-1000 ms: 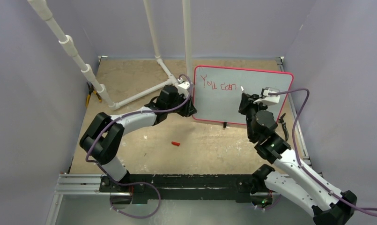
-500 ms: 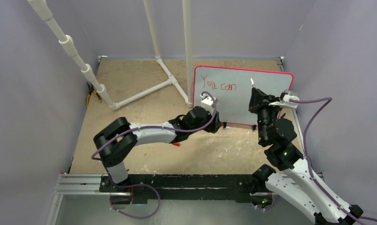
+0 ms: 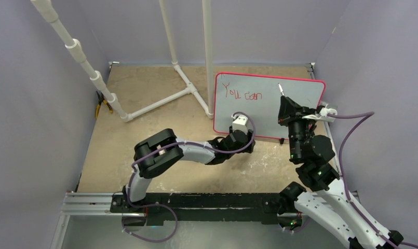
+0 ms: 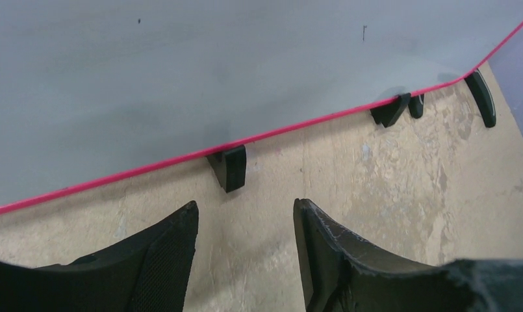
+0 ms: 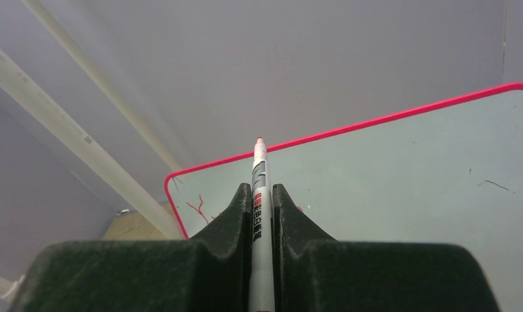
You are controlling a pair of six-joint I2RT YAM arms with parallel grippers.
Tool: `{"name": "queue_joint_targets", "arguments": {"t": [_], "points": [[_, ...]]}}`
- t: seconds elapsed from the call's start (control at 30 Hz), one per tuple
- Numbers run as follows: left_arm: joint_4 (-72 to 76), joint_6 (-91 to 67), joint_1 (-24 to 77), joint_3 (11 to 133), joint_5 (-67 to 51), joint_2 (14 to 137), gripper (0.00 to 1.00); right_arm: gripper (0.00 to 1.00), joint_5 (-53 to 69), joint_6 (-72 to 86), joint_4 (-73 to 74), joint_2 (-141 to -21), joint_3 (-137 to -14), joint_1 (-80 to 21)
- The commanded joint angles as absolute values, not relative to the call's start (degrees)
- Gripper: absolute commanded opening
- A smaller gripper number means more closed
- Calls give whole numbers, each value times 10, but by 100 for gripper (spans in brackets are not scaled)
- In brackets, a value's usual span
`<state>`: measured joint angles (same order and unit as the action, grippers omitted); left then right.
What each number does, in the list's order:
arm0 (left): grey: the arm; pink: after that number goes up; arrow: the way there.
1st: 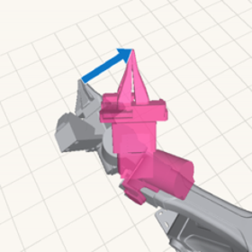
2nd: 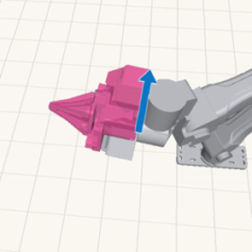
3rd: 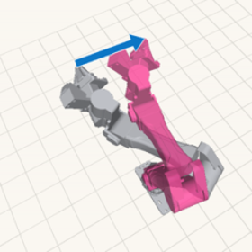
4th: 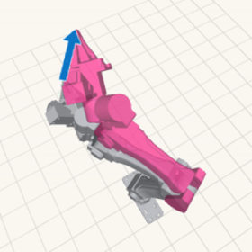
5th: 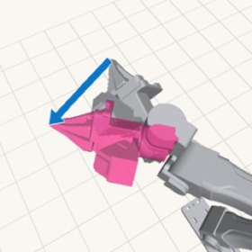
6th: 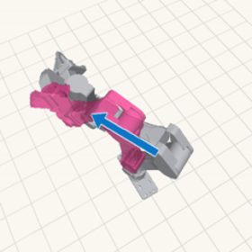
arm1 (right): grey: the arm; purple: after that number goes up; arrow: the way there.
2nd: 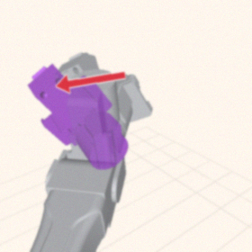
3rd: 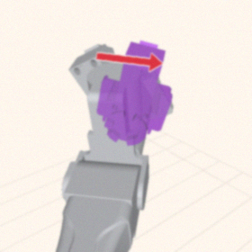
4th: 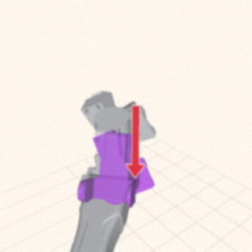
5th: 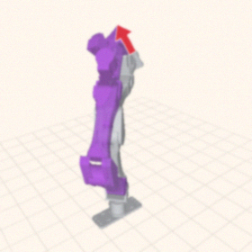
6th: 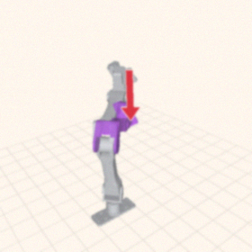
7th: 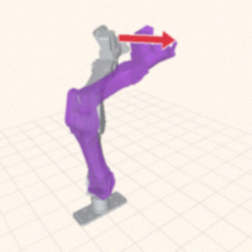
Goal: Write a sentence on the whiteboard
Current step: Adjust the whiteboard stand at the center of the board.
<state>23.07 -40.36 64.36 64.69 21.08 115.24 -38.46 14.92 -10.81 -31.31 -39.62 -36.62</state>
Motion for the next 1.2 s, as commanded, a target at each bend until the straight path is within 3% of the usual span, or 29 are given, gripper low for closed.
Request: {"name": "queue_joint_targets", "arguments": {"t": [0.0,0.57,1.07,1.17], "points": [[252,-407,652,696,265,1188,55,0,-362,140,-130,-302,-408,-364],[221,-355,667,757,363,1253,38,0,-343,143,-134,-303,-407,-363],[175,-355,698,759,421,1263,0,0,-337,145,-129,-298,-413,-364],[161,-362,705,759,437,1262,0,0,-337,145,-128,-293,-414,-364]]}}
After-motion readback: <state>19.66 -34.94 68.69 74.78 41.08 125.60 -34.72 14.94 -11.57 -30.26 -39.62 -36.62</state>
